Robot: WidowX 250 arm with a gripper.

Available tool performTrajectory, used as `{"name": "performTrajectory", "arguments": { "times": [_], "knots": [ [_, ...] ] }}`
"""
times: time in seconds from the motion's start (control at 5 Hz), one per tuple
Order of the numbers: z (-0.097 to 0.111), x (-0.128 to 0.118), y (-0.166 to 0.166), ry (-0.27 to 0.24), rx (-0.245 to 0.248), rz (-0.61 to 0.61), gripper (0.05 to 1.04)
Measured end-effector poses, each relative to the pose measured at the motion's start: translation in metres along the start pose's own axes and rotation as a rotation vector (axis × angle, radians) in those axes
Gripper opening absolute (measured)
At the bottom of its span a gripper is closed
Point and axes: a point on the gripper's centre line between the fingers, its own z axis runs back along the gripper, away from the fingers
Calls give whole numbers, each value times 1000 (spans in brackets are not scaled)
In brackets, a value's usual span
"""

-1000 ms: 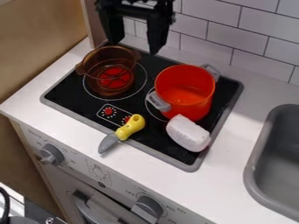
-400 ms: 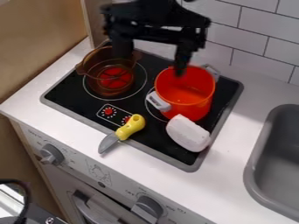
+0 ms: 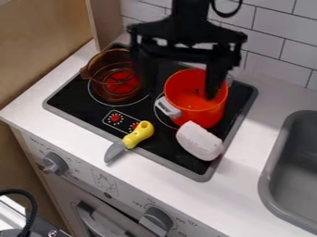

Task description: Moved the white object to the left side of the burner

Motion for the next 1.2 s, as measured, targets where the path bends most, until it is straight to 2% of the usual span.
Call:
{"name": "performTrajectory", "arguments": {
  "times": [0.2, 1.0, 1.2],
  "knots": [
    [-9, 4, -5, -32, -106, 32, 1001],
    [-8, 4, -6, -40, -121, 47, 1001],
    [-12, -5, -7, -51, -186, 229, 1001]
  ]
}}
